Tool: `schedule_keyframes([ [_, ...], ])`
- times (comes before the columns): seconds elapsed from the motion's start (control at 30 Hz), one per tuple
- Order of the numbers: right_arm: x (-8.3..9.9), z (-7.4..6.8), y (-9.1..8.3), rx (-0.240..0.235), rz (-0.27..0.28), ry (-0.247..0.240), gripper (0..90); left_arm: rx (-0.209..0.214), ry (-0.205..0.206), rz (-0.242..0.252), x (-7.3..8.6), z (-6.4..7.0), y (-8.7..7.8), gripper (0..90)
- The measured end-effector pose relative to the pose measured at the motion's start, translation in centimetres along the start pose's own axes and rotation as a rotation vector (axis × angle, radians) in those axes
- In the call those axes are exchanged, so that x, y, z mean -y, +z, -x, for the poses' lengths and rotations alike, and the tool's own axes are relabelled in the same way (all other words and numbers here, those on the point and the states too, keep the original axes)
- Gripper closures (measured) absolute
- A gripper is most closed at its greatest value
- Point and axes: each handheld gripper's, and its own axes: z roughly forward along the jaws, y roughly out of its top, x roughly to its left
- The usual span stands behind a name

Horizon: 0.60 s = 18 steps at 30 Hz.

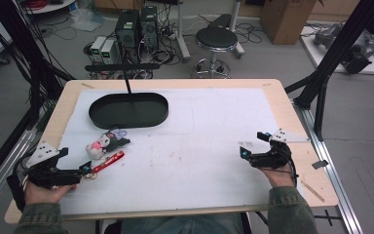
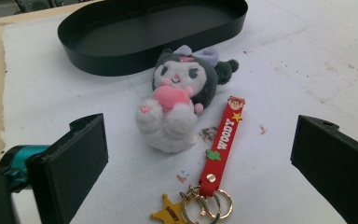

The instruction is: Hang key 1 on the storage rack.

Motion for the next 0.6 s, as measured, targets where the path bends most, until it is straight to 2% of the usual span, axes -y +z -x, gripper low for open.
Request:
schedule_keyframes([
  [0.6,0.06,-0.05,0.26,-0.012,-0.016,-0.010,0.5,0.001,-0.009,0.008,0.19,-0.24,-0.01,4.2],
])
